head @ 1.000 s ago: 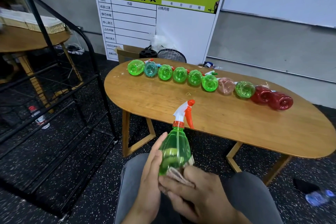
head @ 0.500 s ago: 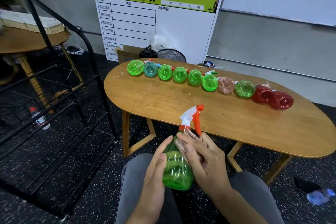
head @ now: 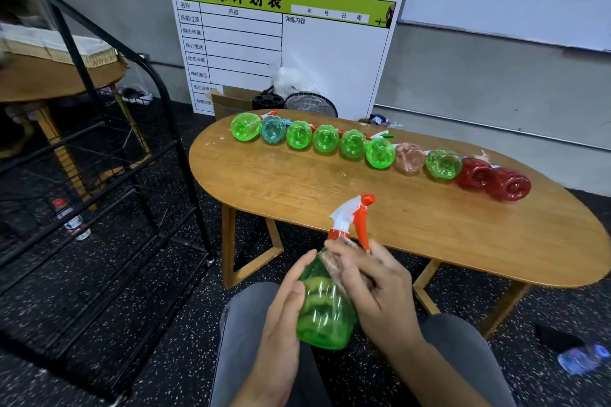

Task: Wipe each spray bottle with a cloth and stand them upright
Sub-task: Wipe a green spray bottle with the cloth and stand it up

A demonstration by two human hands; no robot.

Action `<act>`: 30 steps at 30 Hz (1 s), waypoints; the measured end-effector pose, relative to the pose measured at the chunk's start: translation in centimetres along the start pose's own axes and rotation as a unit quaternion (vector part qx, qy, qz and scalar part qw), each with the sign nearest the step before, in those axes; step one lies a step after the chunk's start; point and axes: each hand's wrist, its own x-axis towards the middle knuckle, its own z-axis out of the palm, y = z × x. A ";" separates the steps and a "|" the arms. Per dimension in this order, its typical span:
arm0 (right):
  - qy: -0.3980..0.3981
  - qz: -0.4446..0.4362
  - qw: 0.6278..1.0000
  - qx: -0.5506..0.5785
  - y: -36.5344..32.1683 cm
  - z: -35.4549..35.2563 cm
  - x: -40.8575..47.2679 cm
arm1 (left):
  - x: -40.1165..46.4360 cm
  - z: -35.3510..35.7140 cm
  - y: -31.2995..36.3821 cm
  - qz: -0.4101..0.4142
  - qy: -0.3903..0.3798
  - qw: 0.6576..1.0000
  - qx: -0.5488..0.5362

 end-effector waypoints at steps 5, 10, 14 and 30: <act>-0.022 0.047 0.997 0.055 -0.5 0.0 0.1 | -0.2 -0.2 0.1 0.020 -0.021 0.999 0.023; 0.056 0.092 0.988 0.114 -0.5 -1.0 0.7 | -0.4 0.2 -0.1 0.039 -0.037 0.998 0.019; 0.069 0.100 0.986 0.113 -0.8 -1.3 1.2 | -0.1 0.0 -0.1 0.022 -0.031 0.999 -0.003; -0.125 -0.259 0.949 -0.131 -1.9 -1.0 -2.8 | 0.1 -0.3 0.4 0.014 0.005 0.999 -0.038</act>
